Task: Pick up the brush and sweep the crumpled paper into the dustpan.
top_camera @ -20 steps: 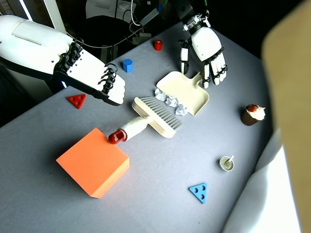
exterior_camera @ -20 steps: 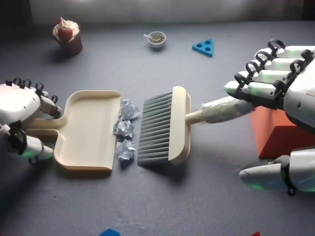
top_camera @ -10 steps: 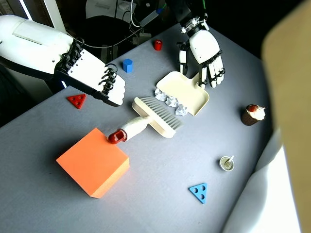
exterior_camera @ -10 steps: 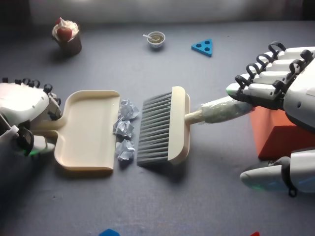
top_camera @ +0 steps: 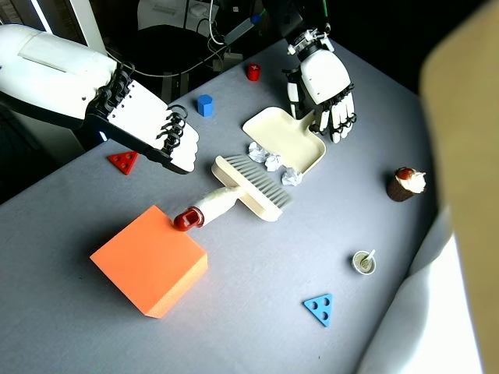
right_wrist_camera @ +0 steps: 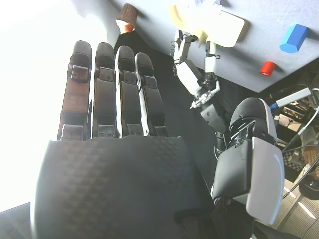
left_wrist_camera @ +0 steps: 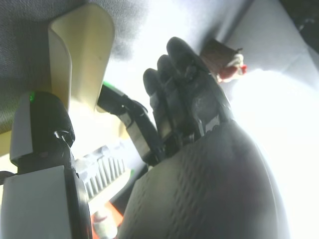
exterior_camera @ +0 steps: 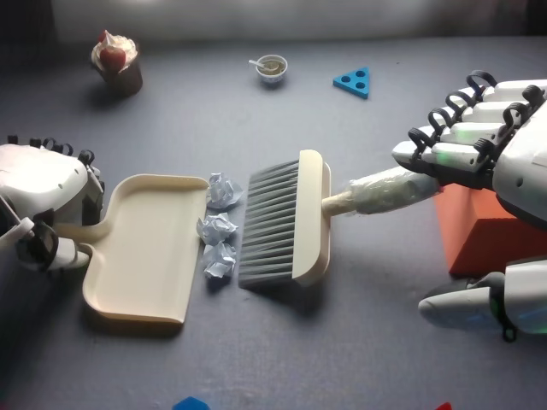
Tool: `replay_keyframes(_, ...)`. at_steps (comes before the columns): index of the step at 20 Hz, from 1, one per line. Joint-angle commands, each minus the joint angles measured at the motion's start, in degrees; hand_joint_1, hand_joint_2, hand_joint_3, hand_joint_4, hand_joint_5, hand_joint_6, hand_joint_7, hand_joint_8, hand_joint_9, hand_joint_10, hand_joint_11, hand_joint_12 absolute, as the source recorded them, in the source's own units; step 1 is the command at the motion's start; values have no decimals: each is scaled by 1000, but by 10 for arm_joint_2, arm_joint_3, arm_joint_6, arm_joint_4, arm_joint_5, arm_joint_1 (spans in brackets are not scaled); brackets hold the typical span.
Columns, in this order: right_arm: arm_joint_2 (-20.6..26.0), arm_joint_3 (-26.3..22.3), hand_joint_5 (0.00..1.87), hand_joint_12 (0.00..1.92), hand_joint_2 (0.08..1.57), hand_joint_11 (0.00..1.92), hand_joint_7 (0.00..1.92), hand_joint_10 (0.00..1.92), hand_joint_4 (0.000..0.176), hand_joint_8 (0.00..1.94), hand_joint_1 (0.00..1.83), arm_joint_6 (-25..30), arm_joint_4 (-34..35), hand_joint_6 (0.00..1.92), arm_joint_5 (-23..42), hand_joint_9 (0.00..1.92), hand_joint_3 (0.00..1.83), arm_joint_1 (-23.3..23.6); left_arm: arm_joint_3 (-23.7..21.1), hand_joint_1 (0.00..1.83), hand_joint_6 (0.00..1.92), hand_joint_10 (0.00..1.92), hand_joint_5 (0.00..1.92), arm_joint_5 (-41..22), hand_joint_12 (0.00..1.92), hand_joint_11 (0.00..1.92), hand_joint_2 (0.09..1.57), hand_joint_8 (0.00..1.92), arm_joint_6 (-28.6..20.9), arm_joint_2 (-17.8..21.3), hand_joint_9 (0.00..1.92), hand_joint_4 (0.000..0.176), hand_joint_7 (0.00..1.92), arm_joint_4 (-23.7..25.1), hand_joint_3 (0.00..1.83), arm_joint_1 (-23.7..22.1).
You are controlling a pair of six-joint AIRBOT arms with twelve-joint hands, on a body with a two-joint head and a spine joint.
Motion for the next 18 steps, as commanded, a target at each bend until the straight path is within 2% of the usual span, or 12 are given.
replay_keyframes(1,5,2,269,6,960,292,313,3,0,3,49,-3,-21,3,-51,311,1,7,8,1141,850,6,1057,-44,336,367,1084,7,4,-5,440,0,493,16,0,-7)
replay_keyframes(7,3,2,240,8,884,296,309,4,0,4,423,-2,-22,2,-60,306,0,6,39,1093,939,4,1006,-18,346,334,1108,3,23,-6,423,0,498,21,0,-37)
replay_keyframes(8,3,2,221,2,883,281,298,0,0,0,514,-2,-22,0,-60,295,0,6,43,1083,934,5,1009,-14,353,346,1106,4,27,-6,432,12,506,21,0,-44)
replay_keyframes(10,3,2,181,0,888,269,262,0,0,0,649,-2,-22,0,-61,269,0,6,49,1096,943,1,1003,-6,349,323,1109,1,35,-6,428,0,499,24,0,-55)
replay_keyframes(13,-5,1,172,0,881,261,255,0,0,0,723,-3,-36,0,-91,262,0,-1,54,1099,940,1,1004,5,352,328,1109,0,37,-5,429,0,490,29,0,-69)
replay_keyframes(14,-8,1,174,0,877,250,255,0,0,1,897,-3,-36,2,-96,259,0,-1,55,1082,954,0,996,5,346,317,1112,0,38,-6,426,4,489,30,1,-72)
replay_keyframes(18,-29,6,161,2,901,249,217,2,0,5,1045,-2,-42,7,-149,220,1,-13,56,1106,931,0,1010,12,347,310,1106,0,37,-11,407,0,482,32,0,-74)
